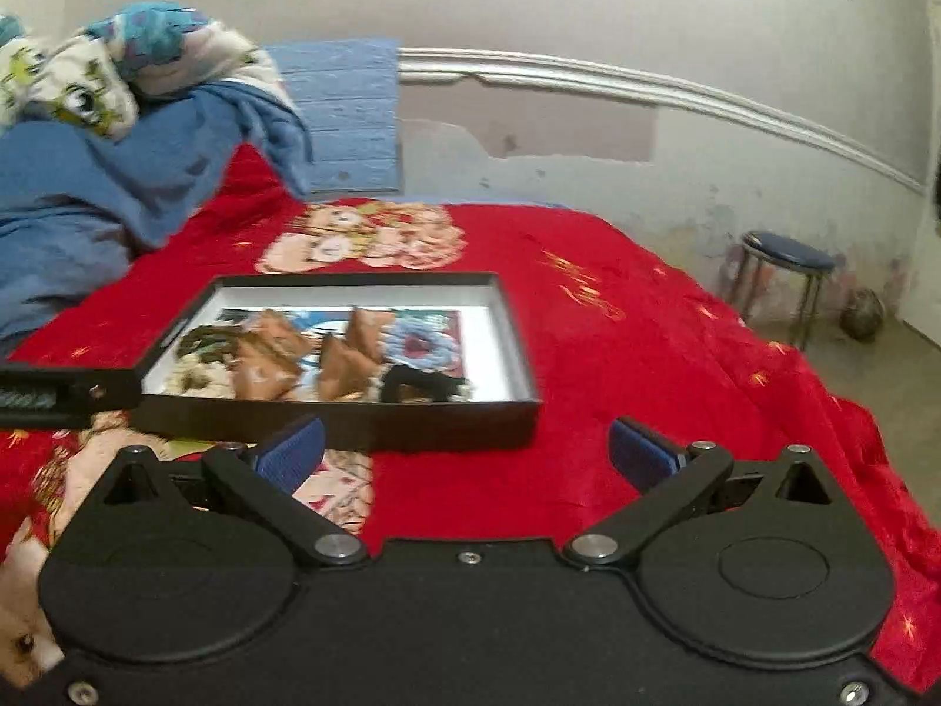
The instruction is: Organize objects
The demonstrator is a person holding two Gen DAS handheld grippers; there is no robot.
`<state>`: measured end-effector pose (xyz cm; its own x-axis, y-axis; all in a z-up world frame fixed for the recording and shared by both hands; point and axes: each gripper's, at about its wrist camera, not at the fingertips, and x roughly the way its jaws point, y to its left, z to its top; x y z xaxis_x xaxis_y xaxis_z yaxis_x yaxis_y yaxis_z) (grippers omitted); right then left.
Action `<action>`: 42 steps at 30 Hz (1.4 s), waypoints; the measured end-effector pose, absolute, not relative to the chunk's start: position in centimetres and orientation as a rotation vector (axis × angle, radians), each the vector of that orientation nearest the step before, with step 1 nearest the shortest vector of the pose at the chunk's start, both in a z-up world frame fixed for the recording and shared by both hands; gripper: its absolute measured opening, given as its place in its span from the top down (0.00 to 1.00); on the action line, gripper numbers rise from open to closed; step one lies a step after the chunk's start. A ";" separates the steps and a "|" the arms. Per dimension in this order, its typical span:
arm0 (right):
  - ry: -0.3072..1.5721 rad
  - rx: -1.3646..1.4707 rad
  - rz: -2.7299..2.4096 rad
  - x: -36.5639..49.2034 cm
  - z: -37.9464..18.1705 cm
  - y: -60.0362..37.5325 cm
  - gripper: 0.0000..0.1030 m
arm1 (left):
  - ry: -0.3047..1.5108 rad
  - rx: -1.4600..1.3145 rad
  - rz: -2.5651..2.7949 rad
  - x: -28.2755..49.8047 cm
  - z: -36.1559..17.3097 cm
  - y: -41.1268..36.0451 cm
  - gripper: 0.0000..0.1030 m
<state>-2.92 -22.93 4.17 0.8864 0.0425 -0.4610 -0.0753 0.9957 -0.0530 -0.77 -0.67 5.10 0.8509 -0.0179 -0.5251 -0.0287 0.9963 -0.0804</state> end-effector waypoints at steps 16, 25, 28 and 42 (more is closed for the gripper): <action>0.476 -0.046 0.064 -3.1 5.0 -22.9 0.00 | 0.577 -0.118 0.023 -0.5 4.6 -0.8 0.00; 0.496 -0.042 0.059 -3.1 5.0 -22.9 0.00 | 0.586 -0.103 0.004 -0.4 4.6 -1.1 0.00; 0.491 -0.055 0.056 -3.2 5.0 -22.7 0.00 | 0.579 -0.085 0.010 -0.6 4.4 -1.5 0.00; 0.510 -0.035 0.070 -3.0 4.7 -22.8 0.00 | 0.646 -0.088 0.002 -0.1 3.5 -2.3 0.00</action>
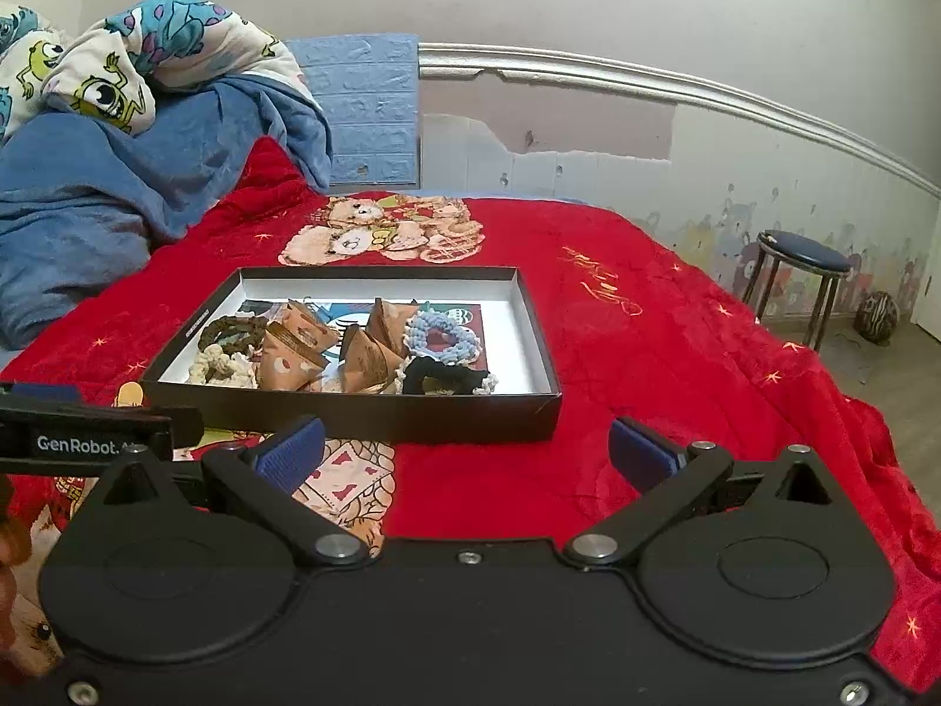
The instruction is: Organize objects
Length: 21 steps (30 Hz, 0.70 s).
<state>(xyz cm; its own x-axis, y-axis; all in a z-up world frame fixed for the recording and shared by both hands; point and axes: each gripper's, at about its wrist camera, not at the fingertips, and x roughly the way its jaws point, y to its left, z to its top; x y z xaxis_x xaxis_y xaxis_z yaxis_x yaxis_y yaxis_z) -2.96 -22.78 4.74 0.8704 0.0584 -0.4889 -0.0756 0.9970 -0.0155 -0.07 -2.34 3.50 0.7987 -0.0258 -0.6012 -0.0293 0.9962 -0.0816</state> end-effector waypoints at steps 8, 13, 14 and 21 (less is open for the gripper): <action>0.519 -0.052 0.066 -2.9 4.4 -22.5 0.00 | 0.636 -0.064 0.013 -0.2 3.5 -2.6 0.00; 0.515 -0.052 0.067 -2.9 4.4 -22.5 0.00 | 0.650 -0.051 0.025 -0.1 3.3 -2.6 0.00; 0.515 -0.054 0.068 -2.9 4.4 -22.5 0.00 | 0.653 -0.054 0.025 0.0 3.3 -2.6 0.00; 0.519 -0.061 0.068 -2.9 4.4 -22.3 0.00 | 0.646 -0.041 0.026 -0.1 3.4 -2.7 0.00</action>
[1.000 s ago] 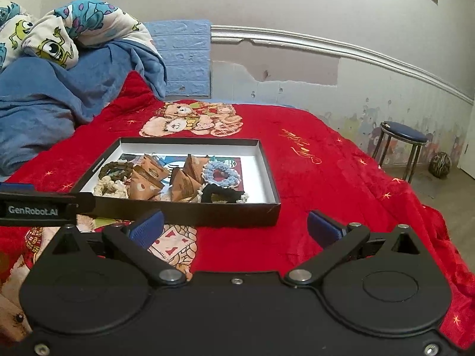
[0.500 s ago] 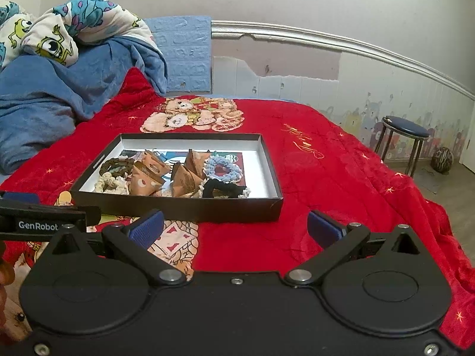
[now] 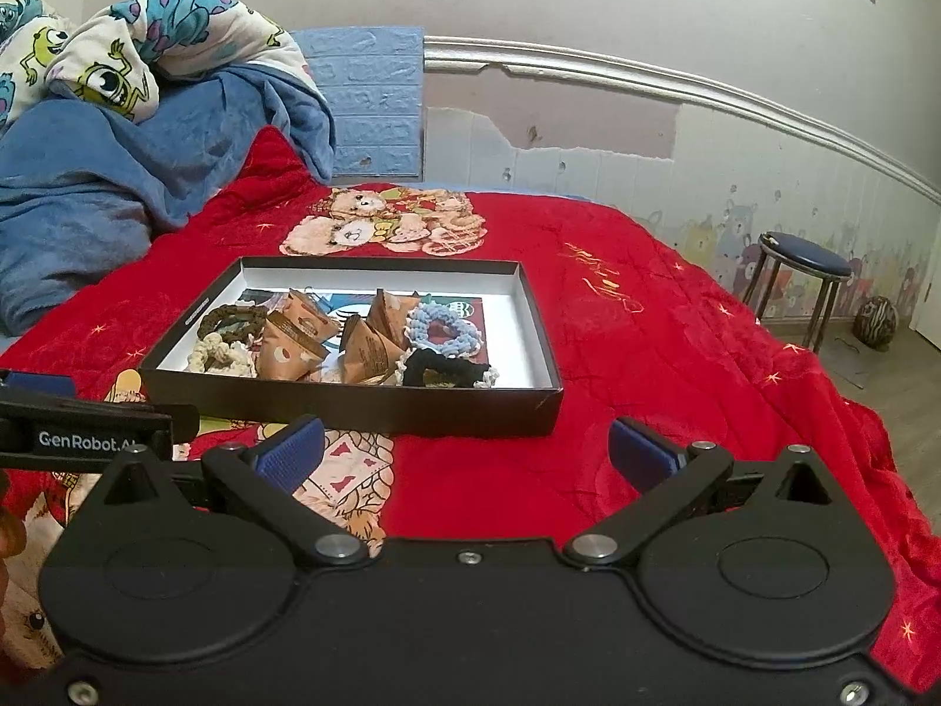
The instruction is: Organize objects
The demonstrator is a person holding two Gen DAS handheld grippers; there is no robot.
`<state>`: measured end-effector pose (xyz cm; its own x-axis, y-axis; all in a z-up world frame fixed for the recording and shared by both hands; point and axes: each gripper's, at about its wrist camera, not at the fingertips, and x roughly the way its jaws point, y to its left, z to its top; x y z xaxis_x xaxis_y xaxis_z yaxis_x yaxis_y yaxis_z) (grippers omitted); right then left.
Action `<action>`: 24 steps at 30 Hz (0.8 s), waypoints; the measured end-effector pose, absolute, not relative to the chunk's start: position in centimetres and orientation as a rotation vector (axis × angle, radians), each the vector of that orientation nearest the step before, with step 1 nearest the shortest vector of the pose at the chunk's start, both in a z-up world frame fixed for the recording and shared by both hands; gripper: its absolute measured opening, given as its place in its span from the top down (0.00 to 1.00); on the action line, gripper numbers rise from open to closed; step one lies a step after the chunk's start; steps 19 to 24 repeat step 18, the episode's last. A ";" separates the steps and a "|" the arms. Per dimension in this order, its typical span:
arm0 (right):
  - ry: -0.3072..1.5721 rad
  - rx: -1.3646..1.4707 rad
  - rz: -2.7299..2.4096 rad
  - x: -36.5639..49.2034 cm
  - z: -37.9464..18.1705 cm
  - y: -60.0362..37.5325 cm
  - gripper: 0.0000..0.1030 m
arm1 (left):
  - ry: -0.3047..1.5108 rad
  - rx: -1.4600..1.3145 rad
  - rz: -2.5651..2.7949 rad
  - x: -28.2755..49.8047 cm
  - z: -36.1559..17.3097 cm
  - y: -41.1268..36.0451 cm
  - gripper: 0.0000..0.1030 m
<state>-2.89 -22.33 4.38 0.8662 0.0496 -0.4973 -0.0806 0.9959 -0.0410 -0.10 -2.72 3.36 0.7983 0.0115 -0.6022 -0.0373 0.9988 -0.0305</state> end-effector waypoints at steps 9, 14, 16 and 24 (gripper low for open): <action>0.523 -0.052 0.075 -3.1 4.5 -22.5 0.00 | 0.671 -0.037 0.015 -0.1 3.2 -3.1 0.00; 0.516 -0.047 0.078 -3.4 4.7 -22.6 0.00 | 0.677 -0.045 -0.008 -0.3 3.3 -3.3 0.00; 0.507 -0.051 0.054 -3.4 4.6 -22.5 0.00 | 0.670 -0.058 -0.025 -0.4 3.4 -3.1 0.00; 0.507 -0.051 0.028 -3.1 4.5 -22.7 0.00 | 0.669 -0.066 -0.045 -0.4 3.5 -3.0 0.00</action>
